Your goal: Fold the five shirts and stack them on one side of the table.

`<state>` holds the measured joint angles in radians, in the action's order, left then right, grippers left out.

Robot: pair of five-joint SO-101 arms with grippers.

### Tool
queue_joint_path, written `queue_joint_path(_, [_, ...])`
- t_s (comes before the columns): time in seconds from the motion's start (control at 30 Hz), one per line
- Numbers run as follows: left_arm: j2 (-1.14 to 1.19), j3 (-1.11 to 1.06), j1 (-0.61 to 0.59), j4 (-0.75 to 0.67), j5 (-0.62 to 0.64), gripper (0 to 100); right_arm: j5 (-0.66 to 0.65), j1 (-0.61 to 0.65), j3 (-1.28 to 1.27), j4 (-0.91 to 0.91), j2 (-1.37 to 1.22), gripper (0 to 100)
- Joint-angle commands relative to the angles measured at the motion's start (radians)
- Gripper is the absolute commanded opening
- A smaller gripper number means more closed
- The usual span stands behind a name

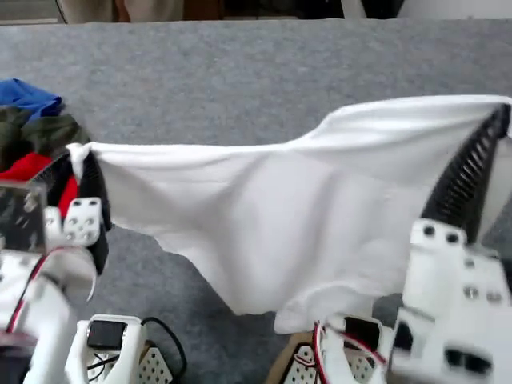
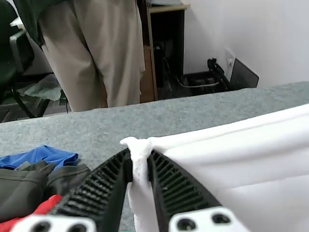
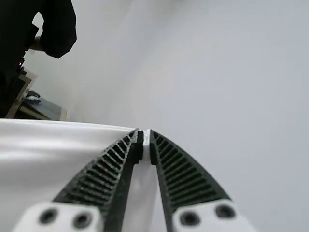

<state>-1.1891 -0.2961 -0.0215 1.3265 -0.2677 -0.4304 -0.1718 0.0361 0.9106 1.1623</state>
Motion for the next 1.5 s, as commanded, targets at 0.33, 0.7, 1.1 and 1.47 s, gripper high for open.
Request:
queue_joint_path(0.33, [0.002,-0.423,0.003,-0.353,0.012,2,0.012,-0.007,-0.318,-0.064,0.001,0.5])
queue_joint_path(0.7, [-0.002,0.023,0.003,-0.359,0.106,2,0.04,-0.008,-0.01,-0.061,-0.008,0.5])
queue_joint_path(1.1, [-0.01,0.163,-0.005,-0.129,0.1,2,0.038,-0.007,0.177,-0.054,-0.088,0.5])
queue_joint_path(1.47, [-0.01,0.112,-0.005,-0.13,0.1,2,0.029,-0.007,0.128,-0.061,-0.094,0.5])
